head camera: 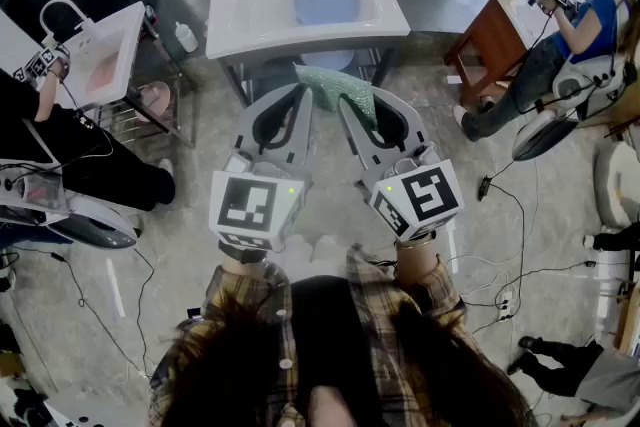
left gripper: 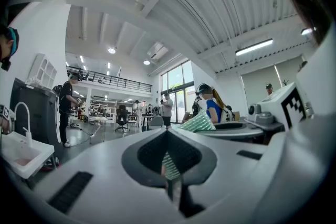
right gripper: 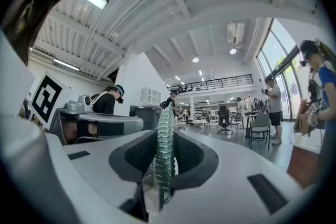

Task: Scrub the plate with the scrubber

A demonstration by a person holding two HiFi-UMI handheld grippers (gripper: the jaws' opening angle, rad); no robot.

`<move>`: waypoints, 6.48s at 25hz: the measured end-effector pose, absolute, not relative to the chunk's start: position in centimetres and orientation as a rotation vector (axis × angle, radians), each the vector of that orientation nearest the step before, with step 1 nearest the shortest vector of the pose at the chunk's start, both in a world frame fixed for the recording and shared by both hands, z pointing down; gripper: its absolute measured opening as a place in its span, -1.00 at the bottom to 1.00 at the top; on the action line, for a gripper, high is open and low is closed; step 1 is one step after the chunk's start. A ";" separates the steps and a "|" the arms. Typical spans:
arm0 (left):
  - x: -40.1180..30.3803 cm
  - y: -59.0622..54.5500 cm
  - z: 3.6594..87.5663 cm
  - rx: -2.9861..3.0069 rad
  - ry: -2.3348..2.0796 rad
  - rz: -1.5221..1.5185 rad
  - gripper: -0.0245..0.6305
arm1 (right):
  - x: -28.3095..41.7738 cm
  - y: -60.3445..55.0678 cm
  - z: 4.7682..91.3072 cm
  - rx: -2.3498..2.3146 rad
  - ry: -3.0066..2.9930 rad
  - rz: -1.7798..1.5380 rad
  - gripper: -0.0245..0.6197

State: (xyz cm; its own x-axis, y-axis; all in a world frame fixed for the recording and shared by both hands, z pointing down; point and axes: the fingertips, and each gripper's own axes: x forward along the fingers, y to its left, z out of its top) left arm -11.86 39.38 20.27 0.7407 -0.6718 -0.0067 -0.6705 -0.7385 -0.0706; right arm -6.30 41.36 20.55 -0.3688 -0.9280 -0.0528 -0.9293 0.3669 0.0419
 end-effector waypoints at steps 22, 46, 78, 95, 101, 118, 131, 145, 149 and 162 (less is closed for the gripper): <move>-10.5 39.0 21.2 -2.862 1.163 -0.019 -0.88 | -3.8 41.7 21.9 -1.731 2.591 0.070 -0.61; -9.9 10.4 22.0 -2.917 1.060 -0.072 -0.88 | -1.0 13.0 23.3 -1.861 2.515 -0.016 -0.61; 1.4 -10.4 23.9 -2.890 1.226 -0.178 -0.88 | 11.3 -8.1 25.4 -1.775 2.632 -0.139 -0.61; 2.5 -15.7 27.3 -2.829 1.518 -0.222 -0.88 | 14.3 -14.6 28.4 -1.592 2.789 -0.244 -0.61; 1.8 -16.6 28.2 -2.841 1.525 -0.269 -0.88 | 14.2 -15.3 29.4 -1.615 2.787 -0.306 -0.61; 2.2 -16.5 38.8 -2.944 1.383 -0.515 -0.88 | 14.0 -15.2 36.5 -1.744 2.753 -0.508 -0.61; 2.7 -16.5 49.0 -3.030 1.394 -0.728 -0.87 | 13.4 -14.9 45.8 -1.846 2.761 -0.665 -0.61; 2.5 -17.6 55.6 -3.080 1.363 -0.895 -0.56 | 15.3 -16.1 51.8 -1.957 2.823 -0.635 -0.61; 2.1 -17.4 57.1 -3.111 1.350 -0.976 -0.56 | 15.4 -16.8 52.4 -2.011 2.865 -0.536 -0.60; 1.1 -18.1 60.3 -3.015 1.425 -1.157 -0.84 | 13.8 -19.2 54.4 -2.049 3.010 -0.347 -0.59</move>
